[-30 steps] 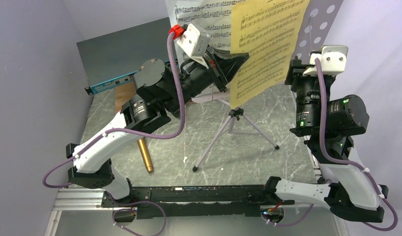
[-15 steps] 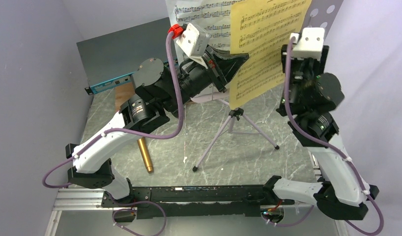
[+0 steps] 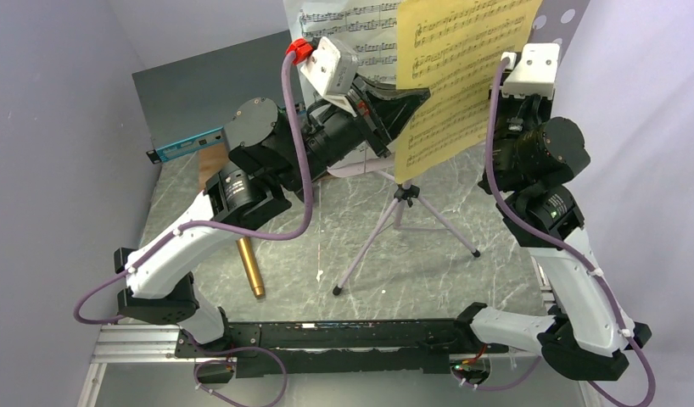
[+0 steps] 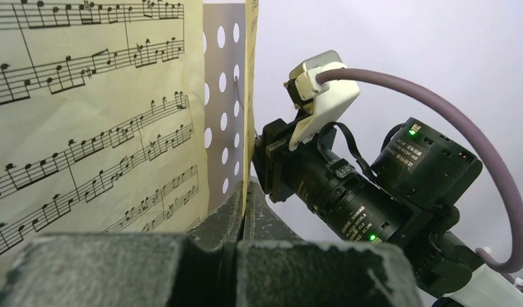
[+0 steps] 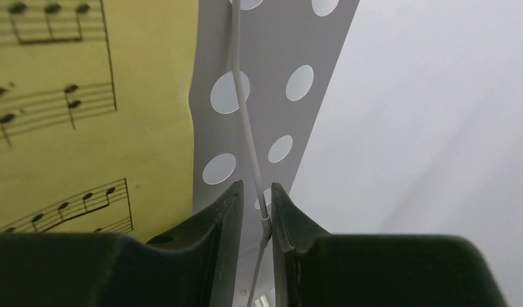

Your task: Set up the instrument practice props

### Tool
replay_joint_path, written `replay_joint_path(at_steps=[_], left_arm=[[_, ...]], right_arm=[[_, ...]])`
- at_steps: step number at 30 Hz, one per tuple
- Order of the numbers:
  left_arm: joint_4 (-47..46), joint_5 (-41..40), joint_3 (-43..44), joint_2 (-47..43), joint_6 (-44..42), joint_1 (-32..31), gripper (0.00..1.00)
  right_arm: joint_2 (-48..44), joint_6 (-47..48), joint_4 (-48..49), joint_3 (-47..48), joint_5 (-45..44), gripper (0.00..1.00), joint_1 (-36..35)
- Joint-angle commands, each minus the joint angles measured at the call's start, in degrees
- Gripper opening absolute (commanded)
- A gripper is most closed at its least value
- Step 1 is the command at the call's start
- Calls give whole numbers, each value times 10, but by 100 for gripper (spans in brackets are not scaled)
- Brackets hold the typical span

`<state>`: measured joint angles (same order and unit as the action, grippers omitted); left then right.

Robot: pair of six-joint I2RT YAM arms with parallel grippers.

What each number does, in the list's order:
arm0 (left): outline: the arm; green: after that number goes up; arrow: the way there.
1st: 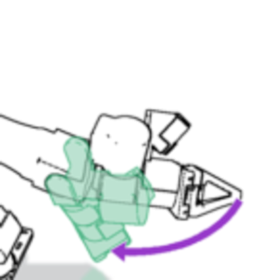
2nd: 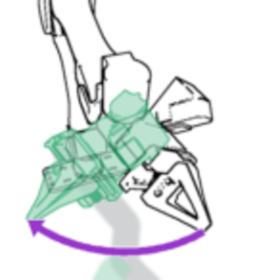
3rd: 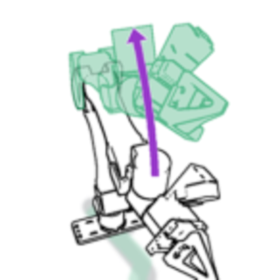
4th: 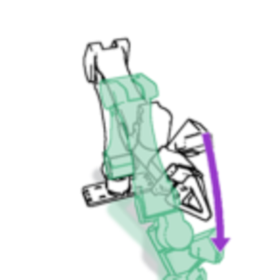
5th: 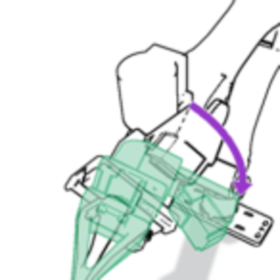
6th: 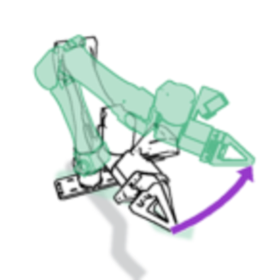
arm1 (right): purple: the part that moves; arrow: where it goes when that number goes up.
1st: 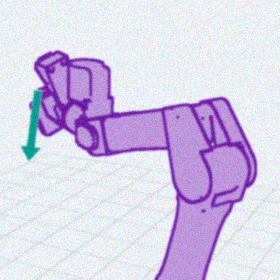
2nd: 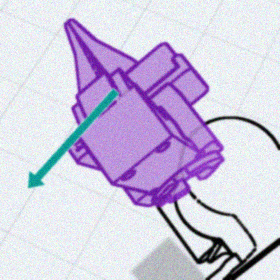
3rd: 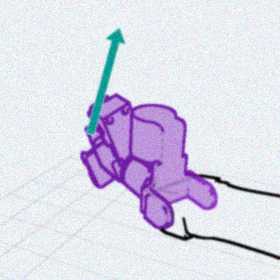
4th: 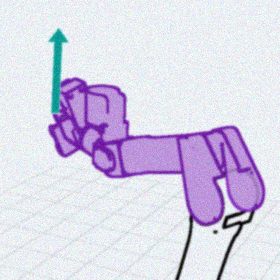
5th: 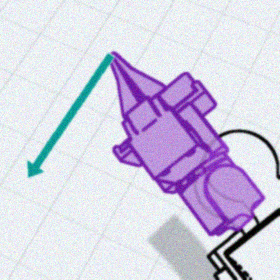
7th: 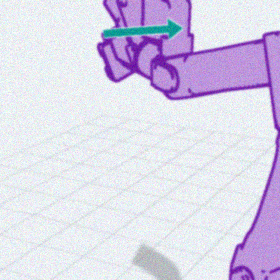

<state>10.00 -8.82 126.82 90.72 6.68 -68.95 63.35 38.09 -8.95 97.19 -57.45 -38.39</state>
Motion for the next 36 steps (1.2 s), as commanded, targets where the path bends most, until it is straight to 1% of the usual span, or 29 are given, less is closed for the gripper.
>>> replay_joint_path(at_steps=[1, 9, 14, 27, 36], left_arm=[[-13, 9, 30, 10, -15, -3, 0], [-17, 7, 44, 27, -23, -3, 0], [-14, 2, 53, 35, -29, -3, 0], [-26, -12, 51, 44, -45, -3, 0], [-44, -2, 34, 30, -42, -3, 0]], right_arm=[[-2, -8, 18, 3, 20, 22, 11], [-24, -35, 21, -11, 53, 5, 18], [-39, -59, 18, -22, 84, 0, 21], [-83, -109, 35, -51, 151, 0, 27], [-114, -147, -33, -44, 209, 0, 26]])
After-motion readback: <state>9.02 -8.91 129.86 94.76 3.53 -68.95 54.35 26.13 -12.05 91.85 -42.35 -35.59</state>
